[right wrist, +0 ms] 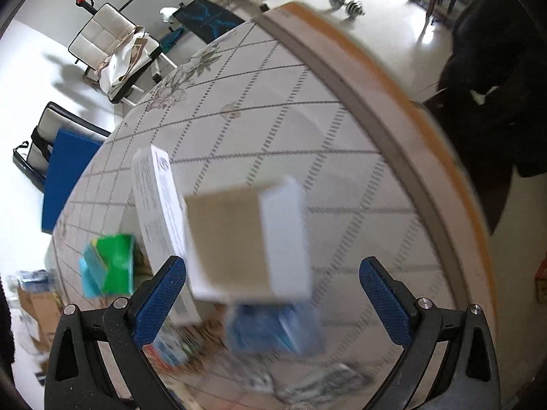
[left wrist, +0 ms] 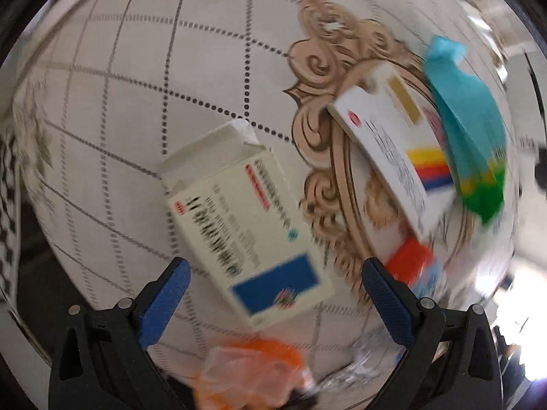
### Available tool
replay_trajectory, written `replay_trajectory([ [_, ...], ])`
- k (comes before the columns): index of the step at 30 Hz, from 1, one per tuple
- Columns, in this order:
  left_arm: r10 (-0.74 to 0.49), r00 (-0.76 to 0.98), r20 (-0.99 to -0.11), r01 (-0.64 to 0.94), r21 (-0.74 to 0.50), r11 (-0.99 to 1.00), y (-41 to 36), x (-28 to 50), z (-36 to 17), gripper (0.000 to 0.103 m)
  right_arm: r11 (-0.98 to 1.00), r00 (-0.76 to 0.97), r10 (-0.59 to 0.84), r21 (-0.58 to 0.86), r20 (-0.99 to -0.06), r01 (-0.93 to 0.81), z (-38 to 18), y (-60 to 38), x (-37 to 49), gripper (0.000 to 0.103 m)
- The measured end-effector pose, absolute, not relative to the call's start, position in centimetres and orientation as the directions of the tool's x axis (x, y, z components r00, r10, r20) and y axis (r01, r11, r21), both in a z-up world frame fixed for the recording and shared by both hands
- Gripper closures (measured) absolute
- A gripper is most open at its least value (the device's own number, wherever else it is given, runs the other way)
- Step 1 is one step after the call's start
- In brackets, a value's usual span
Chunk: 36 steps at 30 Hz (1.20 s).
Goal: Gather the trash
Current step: 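Grasp the white medicine box with the left tool while the right tool grasps a white box, then carry both boxes to the white bin and release them inside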
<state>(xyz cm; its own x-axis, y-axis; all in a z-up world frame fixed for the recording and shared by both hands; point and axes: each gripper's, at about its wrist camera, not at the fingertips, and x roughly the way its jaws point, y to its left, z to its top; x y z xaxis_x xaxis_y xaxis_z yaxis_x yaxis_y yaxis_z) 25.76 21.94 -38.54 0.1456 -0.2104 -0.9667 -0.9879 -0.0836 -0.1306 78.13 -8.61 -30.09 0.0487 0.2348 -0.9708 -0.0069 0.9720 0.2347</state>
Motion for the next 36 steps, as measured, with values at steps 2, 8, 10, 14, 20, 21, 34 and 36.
replay_trajectory([
  [2,-0.233,0.133,-0.963,-0.985,-0.102,-0.139,22.2,26.1,-39.2,0.002,0.974,0.033,0.225,0.225,-0.974,-0.022,-31.0,-7.4,78.8,0.000],
  [8,-0.235,-0.013,-0.972,-0.998,0.027,-0.057,21.2,29.6,-38.5,0.008,0.987,-0.035,0.134,0.137,-0.990,-0.086,-33.2,-4.8,79.1,0.000],
  [10,-0.233,-0.043,-0.971,-0.999,0.050,-0.022,20.7,31.0,-38.3,0.008,0.986,-0.051,0.115,0.120,-0.992,-0.113,-33.7,-4.4,79.0,0.000],
  [14,-0.211,-0.057,-0.976,-0.997,0.065,-0.032,19.9,31.3,-37.0,0.008,0.985,-0.083,0.108,0.118,-0.991,-0.128,-34.6,-4.5,79.0,0.000],
  [20,-0.241,-0.061,-0.969,-0.996,0.076,-0.055,19.7,33.4,-36.6,0.008,0.986,-0.127,0.099,0.114,-0.987,-0.122,-35.9,-4.8,78.3,0.001],
  [21,-0.249,-0.059,-0.967,-0.996,0.075,-0.055,19.7,33.9,-36.8,0.008,0.985,-0.131,0.095,0.112,-0.987,-0.128,-36.0,-4.7,78.1,0.001],
  [34,-0.134,-0.053,-0.990,-0.998,0.047,0.046,17.5,41.5,-33.0,0.028,0.961,-0.077,0.134,0.148,-0.988,-0.233,-34.3,-5.3,75.9,0.011],
  [36,-0.058,-0.081,-0.995,-0.989,0.072,0.132,16.8,42.7,-31.4,0.028,0.954,-0.057,0.141,0.151,-0.988,-0.258,-33.1,-5.8,75.6,0.011],
])
